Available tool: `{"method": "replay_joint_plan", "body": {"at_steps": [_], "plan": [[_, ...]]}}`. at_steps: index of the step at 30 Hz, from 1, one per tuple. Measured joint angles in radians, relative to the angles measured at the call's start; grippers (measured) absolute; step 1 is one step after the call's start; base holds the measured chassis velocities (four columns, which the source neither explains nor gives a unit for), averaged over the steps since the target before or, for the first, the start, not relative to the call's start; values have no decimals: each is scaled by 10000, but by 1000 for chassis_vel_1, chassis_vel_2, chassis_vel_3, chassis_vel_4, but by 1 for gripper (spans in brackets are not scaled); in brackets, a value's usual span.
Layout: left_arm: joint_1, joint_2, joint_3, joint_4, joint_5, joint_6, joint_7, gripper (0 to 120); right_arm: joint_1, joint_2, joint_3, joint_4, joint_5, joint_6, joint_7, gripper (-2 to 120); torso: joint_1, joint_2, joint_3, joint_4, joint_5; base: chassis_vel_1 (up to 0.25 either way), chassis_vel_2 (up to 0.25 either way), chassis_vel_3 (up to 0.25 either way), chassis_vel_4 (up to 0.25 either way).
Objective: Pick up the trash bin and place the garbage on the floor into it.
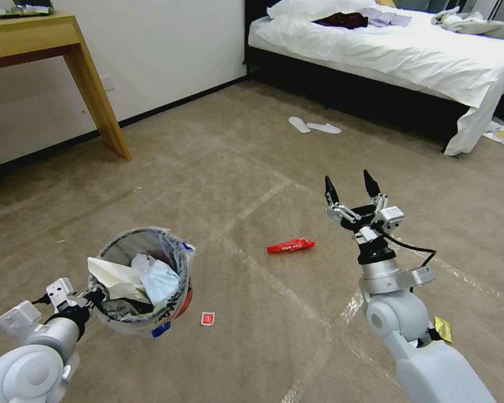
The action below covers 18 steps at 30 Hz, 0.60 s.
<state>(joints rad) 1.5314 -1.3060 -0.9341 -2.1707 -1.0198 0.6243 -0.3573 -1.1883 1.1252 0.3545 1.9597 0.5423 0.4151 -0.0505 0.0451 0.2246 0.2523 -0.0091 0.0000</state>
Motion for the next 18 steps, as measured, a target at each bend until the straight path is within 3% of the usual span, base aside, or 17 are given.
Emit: {"method": "replay_joint_plan", "body": {"at_steps": [18], "plan": [[3,-26,-6,-68,-5,0,5,1,-174,136,-43,-21,-192,85,-102,100,-3,0,-2,-1,-1,0,0,0,0]]}}
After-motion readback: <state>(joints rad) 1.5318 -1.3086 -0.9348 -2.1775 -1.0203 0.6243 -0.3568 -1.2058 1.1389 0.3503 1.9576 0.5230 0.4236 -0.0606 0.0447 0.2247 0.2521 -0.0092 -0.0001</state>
